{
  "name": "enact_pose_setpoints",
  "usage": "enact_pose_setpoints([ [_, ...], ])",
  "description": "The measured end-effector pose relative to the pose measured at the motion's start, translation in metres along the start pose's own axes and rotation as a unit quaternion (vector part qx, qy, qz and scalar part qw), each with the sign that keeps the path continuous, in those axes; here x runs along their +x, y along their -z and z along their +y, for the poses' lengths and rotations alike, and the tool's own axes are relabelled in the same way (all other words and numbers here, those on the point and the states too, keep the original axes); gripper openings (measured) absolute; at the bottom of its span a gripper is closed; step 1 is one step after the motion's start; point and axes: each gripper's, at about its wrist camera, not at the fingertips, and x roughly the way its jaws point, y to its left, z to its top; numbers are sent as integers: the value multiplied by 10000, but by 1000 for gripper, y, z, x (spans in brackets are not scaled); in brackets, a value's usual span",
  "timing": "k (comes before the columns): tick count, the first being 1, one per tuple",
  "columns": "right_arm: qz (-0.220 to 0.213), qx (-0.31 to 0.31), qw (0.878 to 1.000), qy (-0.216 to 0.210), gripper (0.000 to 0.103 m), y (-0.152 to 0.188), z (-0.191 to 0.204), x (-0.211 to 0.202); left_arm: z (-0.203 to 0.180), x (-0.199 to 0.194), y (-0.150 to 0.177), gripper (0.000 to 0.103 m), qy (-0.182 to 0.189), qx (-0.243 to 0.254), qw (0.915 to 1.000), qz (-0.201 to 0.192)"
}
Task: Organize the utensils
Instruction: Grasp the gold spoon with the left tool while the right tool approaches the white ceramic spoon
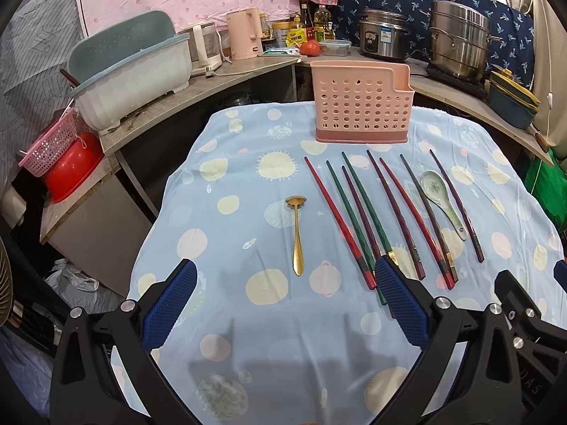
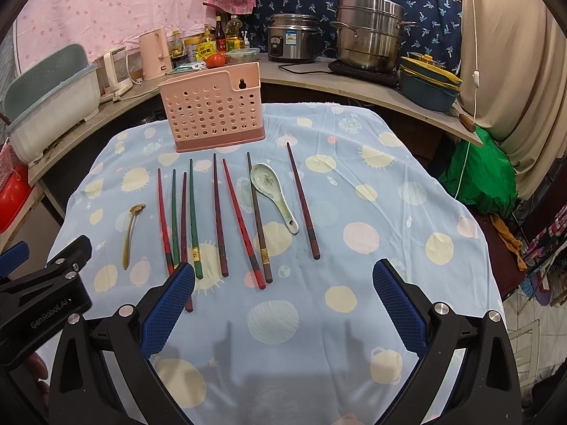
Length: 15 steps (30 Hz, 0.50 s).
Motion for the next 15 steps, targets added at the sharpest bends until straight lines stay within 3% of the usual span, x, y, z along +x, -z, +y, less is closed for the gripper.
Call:
enact_pose_setpoints([
  [9,313,198,9990,269,96,6,-29,33,36,36,13,96,-67,-292,9985,466],
  [15,448,261,9980,373,96,5,-37,49,35,62,17,96,-12,-218,9969,759],
])
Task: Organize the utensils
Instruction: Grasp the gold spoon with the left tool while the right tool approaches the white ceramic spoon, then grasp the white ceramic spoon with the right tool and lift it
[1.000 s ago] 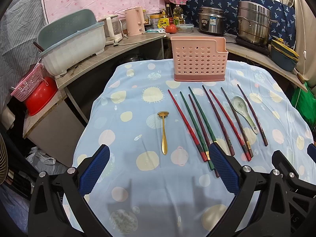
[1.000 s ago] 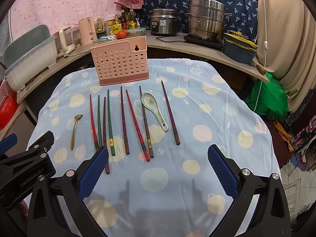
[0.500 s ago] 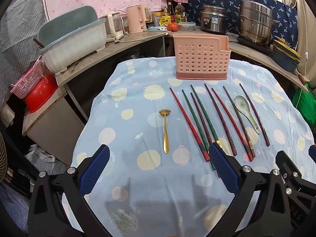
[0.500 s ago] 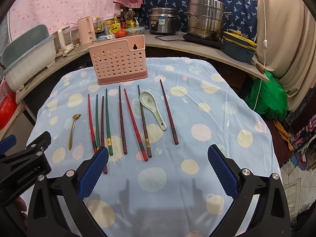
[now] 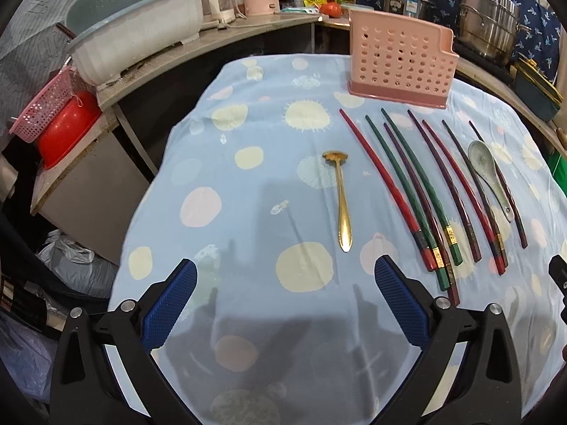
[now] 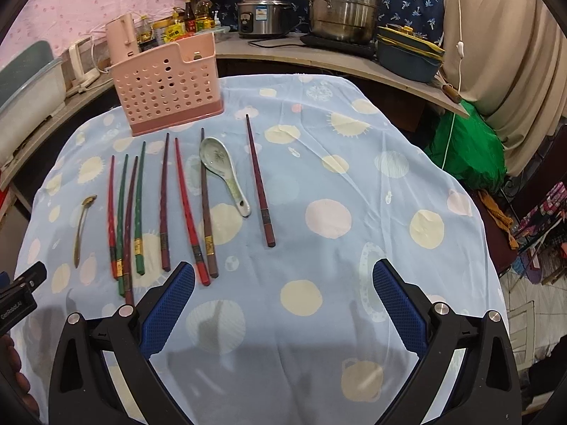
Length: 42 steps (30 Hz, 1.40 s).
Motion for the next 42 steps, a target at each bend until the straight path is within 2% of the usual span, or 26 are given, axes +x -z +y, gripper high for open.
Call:
enact_pose_setpoints([
  [11,68,-55,9999,83,96,-24,1,39,-12,37,-23,95,53,76,9999,94],
  [14,74,-29,10000,53,96,-32,3,47,-14,47,-27,93,76,96,9998,141],
  [16,90,-39,10000,16,96,-36,6,52,-15,52,-29,88,135,107,9997,179],
  [19,102,-84,9999,-38,95,-40,13,59,-16,60,-30,75,267,116,9992,268],
  [21,111,-127,9998,-79,95,-42,19,63,-17,65,-29,61,364,123,9986,353],
  [25,148,-176,9996,-155,91,-44,25,67,-19,69,-28,50,458,162,9982,356],
  [26,160,-192,9995,-176,90,-44,27,68,-20,69,-28,43,526,185,9978,349],
  [30,211,-224,9992,-258,80,-46,31,73,-24,67,-29,15,729,242,9964,350],
  [31,232,-237,9990,-287,77,-47,32,75,-24,67,-30,10,762,245,9962,355],
  [37,346,-287,9977,-503,51,-51,39,85,-23,61,-33,9,890,201,9954,307],
  [42,443,-225,9966,-664,37,-58,42,96,-22,56,-36,9,899,187,9954,256],
])
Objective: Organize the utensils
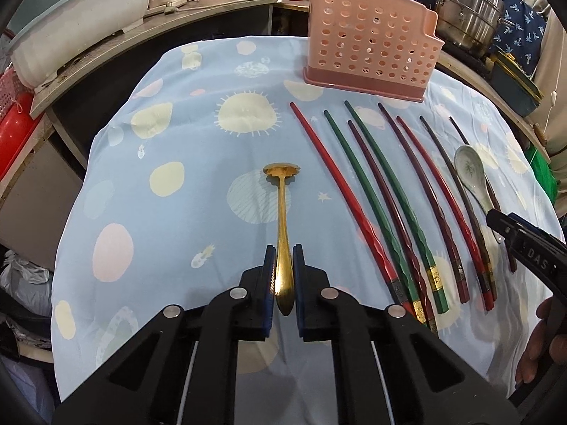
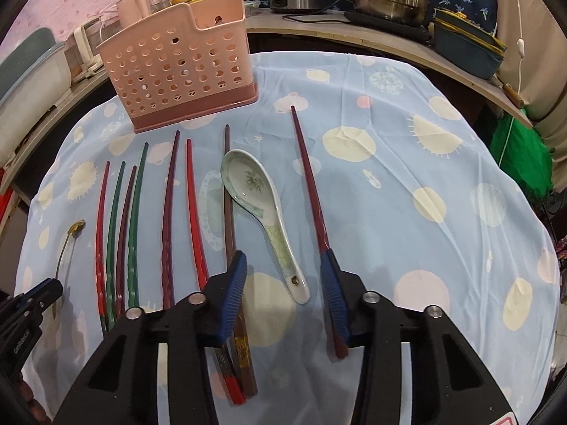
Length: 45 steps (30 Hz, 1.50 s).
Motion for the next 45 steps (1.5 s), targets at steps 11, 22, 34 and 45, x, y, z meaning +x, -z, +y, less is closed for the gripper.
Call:
enact_pose_setpoints([
  [11,109,-25,9999,-106,12,0,0,14,0,0,0,9,12,3,10000,13],
  [22,-76,-39,9997,-242,7,13,3,-23,-2,-27,3,9,67,12,9997,-221],
  [34,-443,-7,9985,-314,7,18,-2,-72,-5,-74,3,0,134,-8,9977,-660],
  [45,-555,-3,9977,-377,6,19,-3,-88,-3,-79,5,0,99,-13,9977,-671],
])
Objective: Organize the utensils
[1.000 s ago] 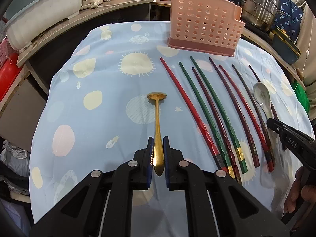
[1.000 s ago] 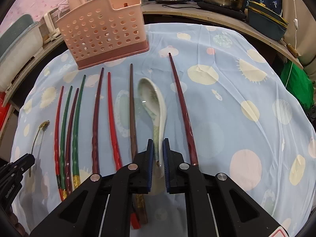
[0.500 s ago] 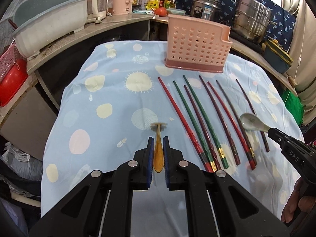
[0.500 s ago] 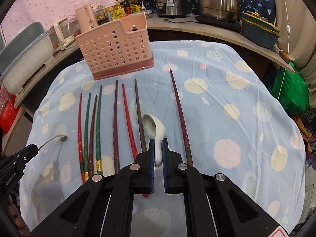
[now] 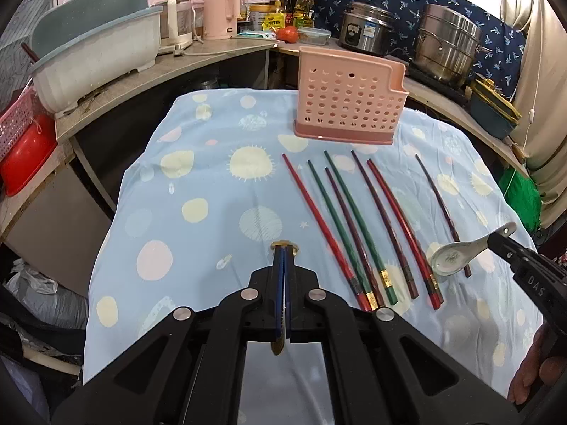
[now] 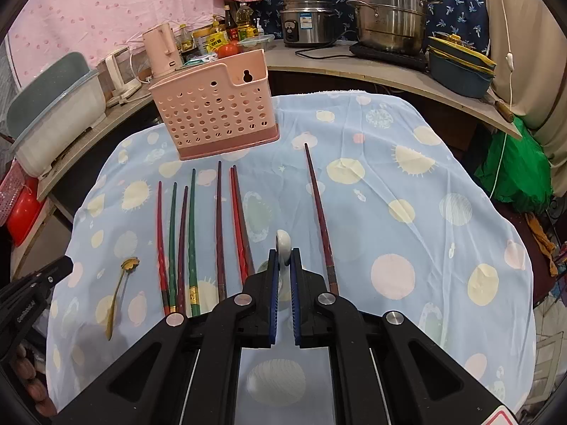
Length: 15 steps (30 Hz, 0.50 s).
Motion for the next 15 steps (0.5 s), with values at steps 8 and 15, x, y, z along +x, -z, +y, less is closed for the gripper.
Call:
enact_pose_setpoints([
  [8,52,-22,9999,-89,6,9,6,-5,8,26,35,37,207,-63,9983,537],
  [15,68,-69,9999,-104,6,12,11,-6,11,44,52,37,221,-68,9966,792],
])
